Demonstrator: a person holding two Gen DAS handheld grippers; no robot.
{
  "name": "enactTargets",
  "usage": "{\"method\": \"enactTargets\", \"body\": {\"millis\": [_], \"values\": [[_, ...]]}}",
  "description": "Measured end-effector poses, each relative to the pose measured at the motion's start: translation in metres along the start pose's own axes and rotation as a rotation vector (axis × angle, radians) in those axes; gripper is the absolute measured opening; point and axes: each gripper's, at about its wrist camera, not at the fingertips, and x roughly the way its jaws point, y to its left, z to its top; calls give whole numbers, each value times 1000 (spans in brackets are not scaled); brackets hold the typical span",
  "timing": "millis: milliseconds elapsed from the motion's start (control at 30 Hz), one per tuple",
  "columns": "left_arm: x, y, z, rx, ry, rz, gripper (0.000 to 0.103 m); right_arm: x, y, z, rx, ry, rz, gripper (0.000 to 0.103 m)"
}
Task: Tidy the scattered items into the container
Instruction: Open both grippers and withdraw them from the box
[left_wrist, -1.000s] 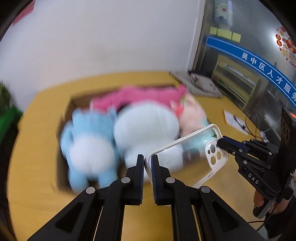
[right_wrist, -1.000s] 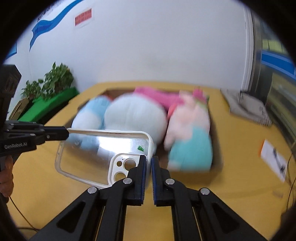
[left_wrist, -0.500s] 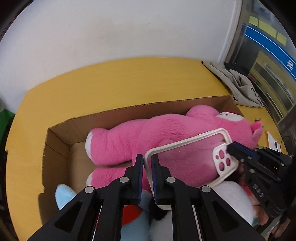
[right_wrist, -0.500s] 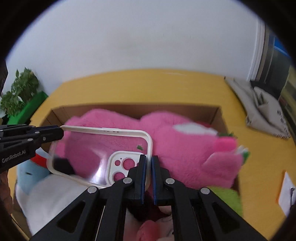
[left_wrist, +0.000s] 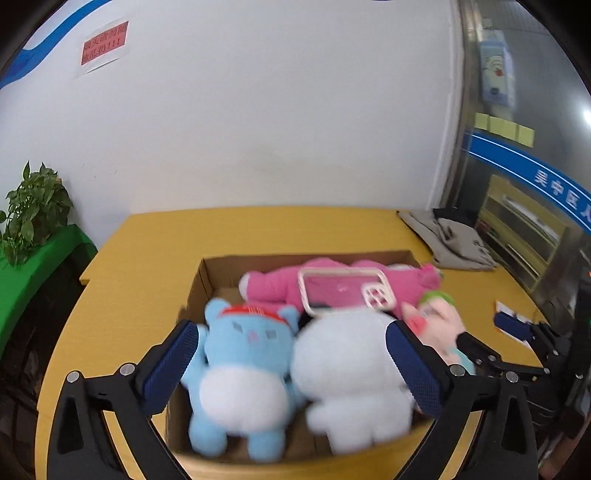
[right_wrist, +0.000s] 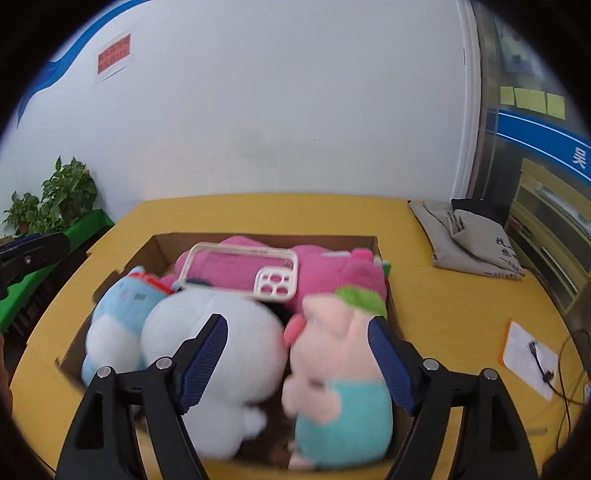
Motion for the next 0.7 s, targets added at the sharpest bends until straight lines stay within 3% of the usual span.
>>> {"method": "enactTargets", "body": {"millis": [100, 300, 700], "values": [[-28, -12, -34, 44, -6, 41, 103, -34, 7, -27, -21, -12, -13, 78], [-55, -23, -75, 36, 24, 32, 103, -78, 16, -63, -50, -32, -24, 78], [-72, -37, -92, 6, 31, -23, 103, -111, 14, -90, -35, -31, -16, 78]]}}
